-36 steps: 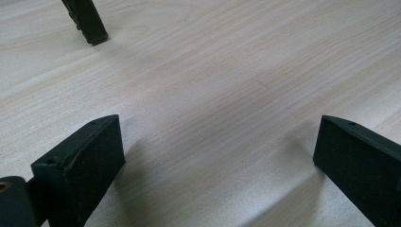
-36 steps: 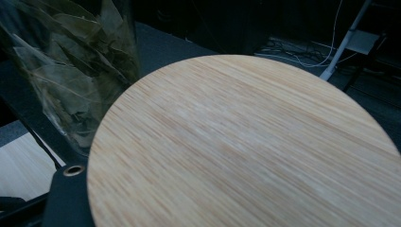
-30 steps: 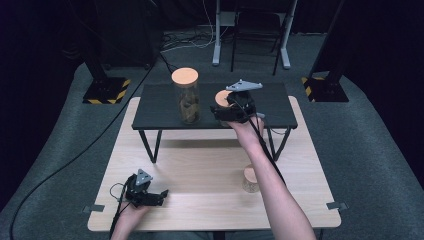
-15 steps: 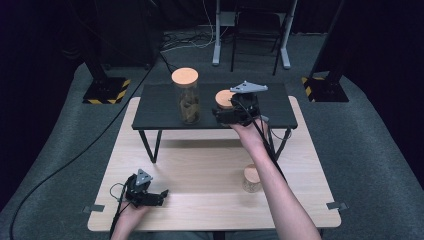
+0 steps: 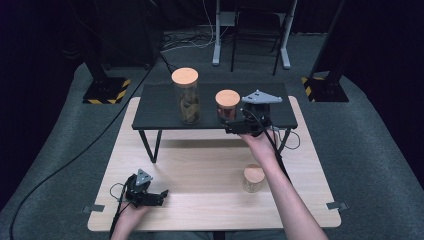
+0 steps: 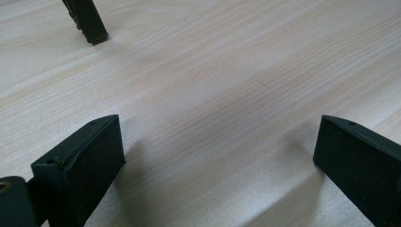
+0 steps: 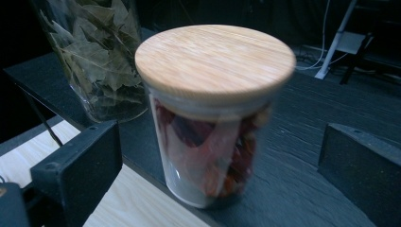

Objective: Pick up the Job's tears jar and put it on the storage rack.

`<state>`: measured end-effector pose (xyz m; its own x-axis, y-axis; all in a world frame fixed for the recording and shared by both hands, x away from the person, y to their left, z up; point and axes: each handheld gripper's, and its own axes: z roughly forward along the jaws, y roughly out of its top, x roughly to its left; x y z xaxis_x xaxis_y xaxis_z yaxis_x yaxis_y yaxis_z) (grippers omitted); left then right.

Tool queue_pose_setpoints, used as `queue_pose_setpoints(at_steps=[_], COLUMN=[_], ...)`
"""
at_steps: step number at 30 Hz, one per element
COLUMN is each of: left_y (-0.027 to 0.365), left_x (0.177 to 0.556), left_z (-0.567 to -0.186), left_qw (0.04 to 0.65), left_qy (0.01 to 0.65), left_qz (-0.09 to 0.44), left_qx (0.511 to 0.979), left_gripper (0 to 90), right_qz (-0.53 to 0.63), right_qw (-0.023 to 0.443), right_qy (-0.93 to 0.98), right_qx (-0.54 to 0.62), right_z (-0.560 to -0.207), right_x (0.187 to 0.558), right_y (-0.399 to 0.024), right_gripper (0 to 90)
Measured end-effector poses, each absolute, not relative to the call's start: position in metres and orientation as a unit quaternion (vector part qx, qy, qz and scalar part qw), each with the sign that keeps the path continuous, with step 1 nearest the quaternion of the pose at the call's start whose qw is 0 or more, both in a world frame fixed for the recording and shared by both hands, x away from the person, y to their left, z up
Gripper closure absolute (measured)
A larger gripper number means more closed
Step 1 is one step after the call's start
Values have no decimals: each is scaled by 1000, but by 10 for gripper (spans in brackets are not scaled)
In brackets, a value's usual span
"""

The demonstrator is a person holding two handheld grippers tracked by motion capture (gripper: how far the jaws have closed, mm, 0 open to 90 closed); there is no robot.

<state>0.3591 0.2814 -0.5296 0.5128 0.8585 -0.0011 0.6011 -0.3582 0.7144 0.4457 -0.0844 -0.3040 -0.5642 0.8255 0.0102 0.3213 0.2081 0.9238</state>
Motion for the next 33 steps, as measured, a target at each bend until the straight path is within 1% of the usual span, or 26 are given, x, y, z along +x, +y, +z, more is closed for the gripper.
queue_pose_setpoints(at_steps=[6,18,22,33], left_y=[281,281,281,281], left_x=[359,359,359,359], left_z=[-530,-530,-530,-530], left_qw=[337,337,337,337], left_qy=[455,456,456,457], left_qz=[191,191,191,192], left_qx=[802,801,801,801], left_gripper=[22,22,22,21], right_qz=[500,499,491,490], right_qw=[252,259,276,281], right_qy=[730,720,723,714], right_qx=[393,407,400,413], right_z=[-309,-323,-328,-349], right_x=[433,416,407,382], right_y=[-99,-128,-134,-156], right_gripper=[0,0,0,0])
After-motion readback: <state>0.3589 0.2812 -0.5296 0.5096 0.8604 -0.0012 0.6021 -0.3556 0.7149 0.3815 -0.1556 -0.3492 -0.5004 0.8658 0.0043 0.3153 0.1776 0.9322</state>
